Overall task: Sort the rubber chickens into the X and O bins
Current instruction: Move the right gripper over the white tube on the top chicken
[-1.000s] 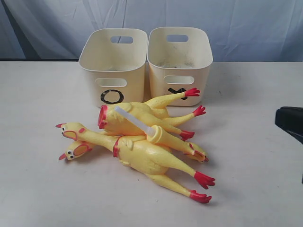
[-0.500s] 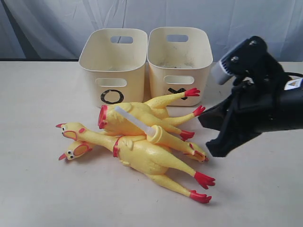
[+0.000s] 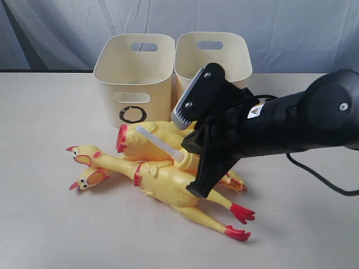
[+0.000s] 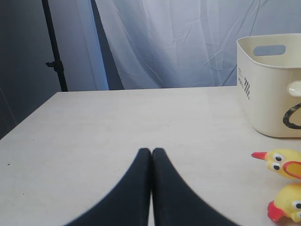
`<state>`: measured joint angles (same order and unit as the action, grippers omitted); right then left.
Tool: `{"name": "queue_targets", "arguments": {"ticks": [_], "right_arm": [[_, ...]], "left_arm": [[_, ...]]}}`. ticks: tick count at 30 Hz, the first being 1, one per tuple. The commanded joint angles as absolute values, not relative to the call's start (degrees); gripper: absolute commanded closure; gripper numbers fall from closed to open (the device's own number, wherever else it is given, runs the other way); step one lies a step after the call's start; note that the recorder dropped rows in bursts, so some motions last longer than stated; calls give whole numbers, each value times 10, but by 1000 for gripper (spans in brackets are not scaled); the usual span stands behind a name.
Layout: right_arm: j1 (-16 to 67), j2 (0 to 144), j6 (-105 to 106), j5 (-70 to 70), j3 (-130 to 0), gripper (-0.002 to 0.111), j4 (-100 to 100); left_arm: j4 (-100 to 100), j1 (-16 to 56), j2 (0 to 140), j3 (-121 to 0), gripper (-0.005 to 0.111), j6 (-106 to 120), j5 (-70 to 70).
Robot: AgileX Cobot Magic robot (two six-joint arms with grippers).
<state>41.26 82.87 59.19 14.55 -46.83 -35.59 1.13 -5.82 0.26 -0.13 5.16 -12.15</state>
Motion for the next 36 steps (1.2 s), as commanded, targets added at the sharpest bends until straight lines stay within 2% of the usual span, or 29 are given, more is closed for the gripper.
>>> {"name": "queue_targets", "arguments": {"ticks": [1, 9, 12, 16, 19, 36], "right_arm": [[441, 849, 600, 86, -473, 109, -335], [473, 857, 600, 42, -473, 108, -327], [474, 857, 600, 28, -473, 95, -331], [474, 858, 600, 28, -473, 65, -330], [474, 862, 600, 17, -473, 53, -330], [474, 952, 598, -62, -473, 53, -330]], "left_arm": [[8, -56, 0, 0, 107, 51, -117], [8, -56, 0, 0, 107, 51, -117], [8, -56, 0, 0, 107, 51, -117], [8, -56, 0, 0, 107, 51, -117], [8, -56, 0, 0, 107, 51, -117], [8, -56, 0, 0, 107, 51, -117]]}}
